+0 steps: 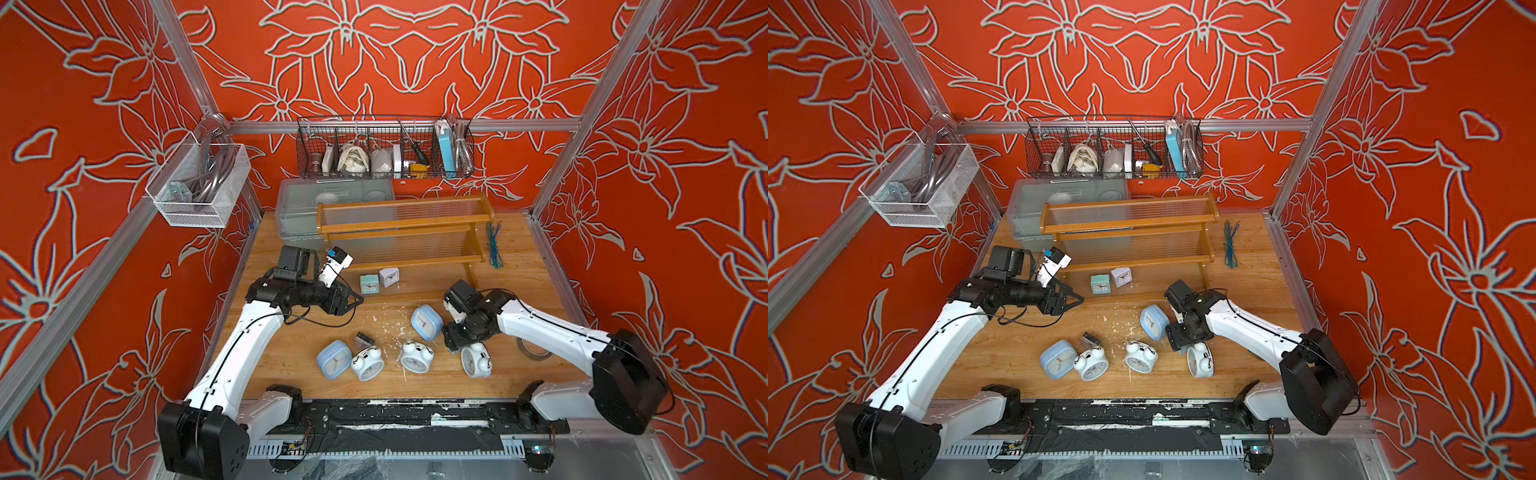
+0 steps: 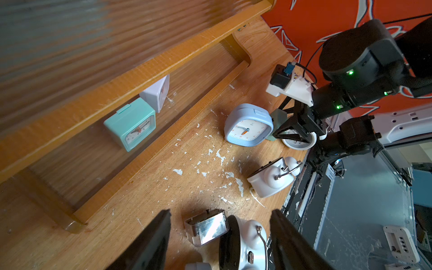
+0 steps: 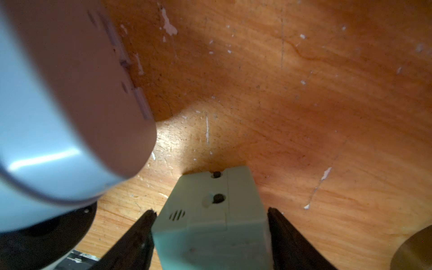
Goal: Place the alarm clocks on the shelf by style
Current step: Pick up the alarm from the center of the board.
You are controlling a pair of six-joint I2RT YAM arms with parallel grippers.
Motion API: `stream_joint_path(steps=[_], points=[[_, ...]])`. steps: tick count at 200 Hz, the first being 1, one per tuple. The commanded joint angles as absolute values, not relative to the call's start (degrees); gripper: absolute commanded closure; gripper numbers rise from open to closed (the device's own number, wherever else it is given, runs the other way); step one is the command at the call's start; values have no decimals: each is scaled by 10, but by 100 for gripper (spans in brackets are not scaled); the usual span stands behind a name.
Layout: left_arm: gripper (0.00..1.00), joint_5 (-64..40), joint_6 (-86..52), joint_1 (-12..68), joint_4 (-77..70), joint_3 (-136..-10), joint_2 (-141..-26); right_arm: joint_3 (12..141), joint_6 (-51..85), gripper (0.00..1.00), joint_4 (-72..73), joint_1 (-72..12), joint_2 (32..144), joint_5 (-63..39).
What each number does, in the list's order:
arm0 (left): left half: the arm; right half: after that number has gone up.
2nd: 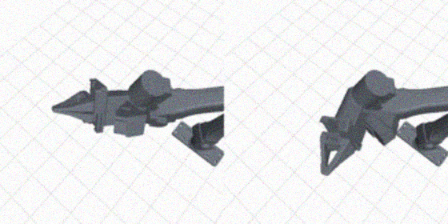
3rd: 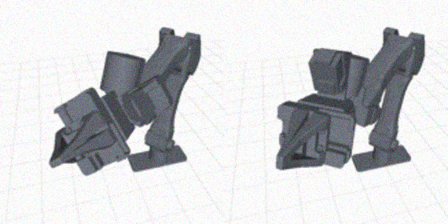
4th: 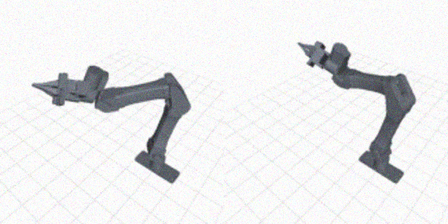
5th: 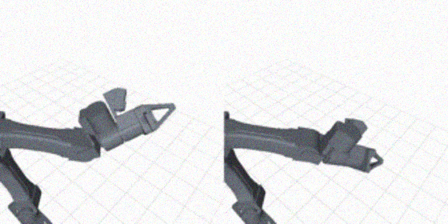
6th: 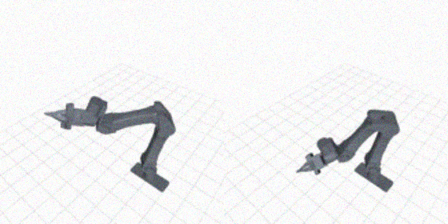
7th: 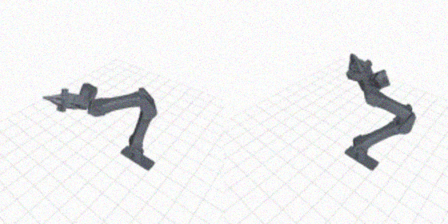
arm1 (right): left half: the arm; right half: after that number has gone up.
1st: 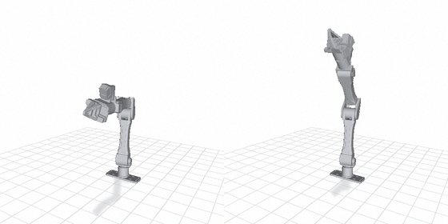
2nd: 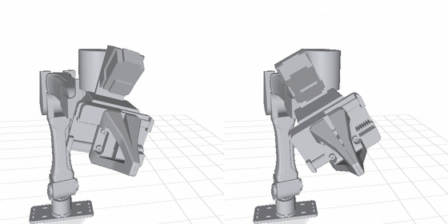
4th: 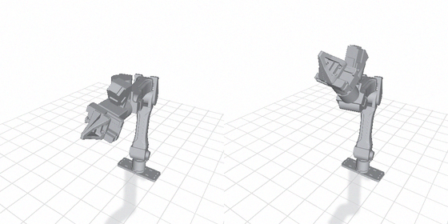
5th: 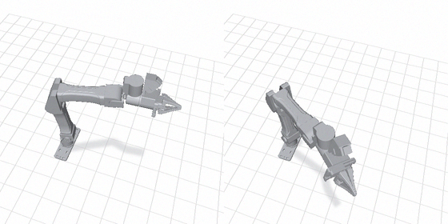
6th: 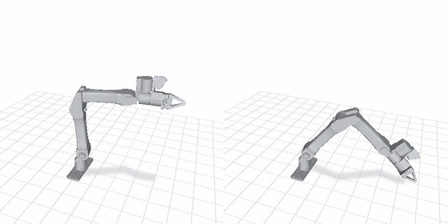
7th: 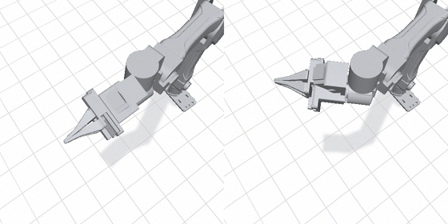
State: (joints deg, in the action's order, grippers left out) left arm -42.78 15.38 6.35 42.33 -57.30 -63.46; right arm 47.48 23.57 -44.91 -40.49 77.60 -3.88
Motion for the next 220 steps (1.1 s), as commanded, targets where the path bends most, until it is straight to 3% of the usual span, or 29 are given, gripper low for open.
stream_joint_path(steps=[1,65,132,220], points=[[32,-440,156,60,422,-565,-624,471,241,30,-457,-409,754,-12],[31,-469,161,61,422,-569,-622,528,288,43,-532,-392,669,35],[28,-491,180,117,425,-586,-622,641,384,51,-558,-388,657,-62],[27,-388,244,286,407,-609,-680,541,601,56,-273,-389,630,-293]])
